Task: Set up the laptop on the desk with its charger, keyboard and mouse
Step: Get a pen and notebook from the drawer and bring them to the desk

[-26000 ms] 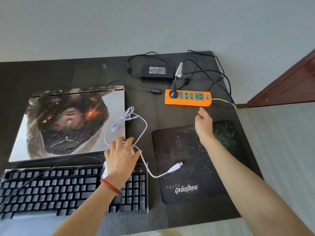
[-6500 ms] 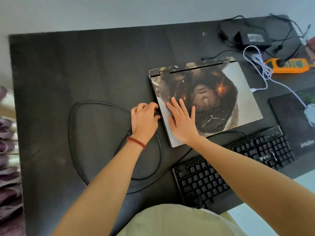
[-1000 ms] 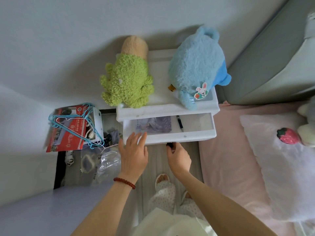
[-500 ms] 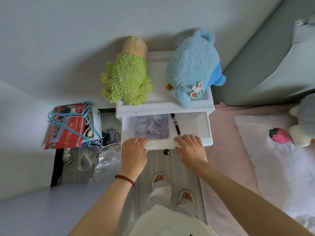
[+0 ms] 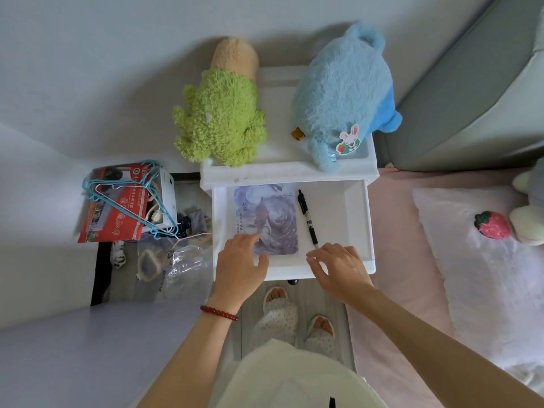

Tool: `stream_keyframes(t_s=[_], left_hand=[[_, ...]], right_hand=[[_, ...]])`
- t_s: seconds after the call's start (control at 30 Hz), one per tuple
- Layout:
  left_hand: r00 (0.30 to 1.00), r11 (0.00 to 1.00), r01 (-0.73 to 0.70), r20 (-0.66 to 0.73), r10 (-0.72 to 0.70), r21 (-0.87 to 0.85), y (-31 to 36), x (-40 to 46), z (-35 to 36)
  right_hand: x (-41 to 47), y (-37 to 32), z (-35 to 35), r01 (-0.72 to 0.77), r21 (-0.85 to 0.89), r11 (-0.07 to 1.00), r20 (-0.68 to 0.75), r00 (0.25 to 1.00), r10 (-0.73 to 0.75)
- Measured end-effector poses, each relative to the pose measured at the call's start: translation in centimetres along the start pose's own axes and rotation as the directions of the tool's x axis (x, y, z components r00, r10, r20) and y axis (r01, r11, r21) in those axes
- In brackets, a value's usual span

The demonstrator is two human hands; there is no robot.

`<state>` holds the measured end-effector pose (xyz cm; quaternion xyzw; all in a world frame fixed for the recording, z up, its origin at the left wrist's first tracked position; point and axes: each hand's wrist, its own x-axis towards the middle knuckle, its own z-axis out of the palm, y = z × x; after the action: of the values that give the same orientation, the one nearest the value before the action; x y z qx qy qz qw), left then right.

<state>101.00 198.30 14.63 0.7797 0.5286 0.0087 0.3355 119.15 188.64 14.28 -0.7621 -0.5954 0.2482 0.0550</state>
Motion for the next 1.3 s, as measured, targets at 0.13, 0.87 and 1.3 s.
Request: stream_keyframes(t_s=[0.13, 0.87, 1.3], left_hand=[[0.965, 0.965, 0.262, 0.012, -0.261, -0.026, 0.8, 5.1, 2.5], [0.965, 0.838, 0.201, -0.047, -0.259, -0.507, 2.4, 5.7, 1.3], [0.873, 0.651, 0.336, -0.034, -0.486, -0.68, 7.5, -4.4, -2.7]], right_hand=[[4.9, 0.4, 1.0, -0.269, -0.006, 0.963, 0.023, 0.963, 0.269], [6.1, -0.4, -1.5, -0.456, 0.156, 0.876, -0.017, 0.885, 0.464], [-2.2, -4.8, -5.1, 0.256, 0.295, 0.92, -0.177, 0.961, -0.211]])
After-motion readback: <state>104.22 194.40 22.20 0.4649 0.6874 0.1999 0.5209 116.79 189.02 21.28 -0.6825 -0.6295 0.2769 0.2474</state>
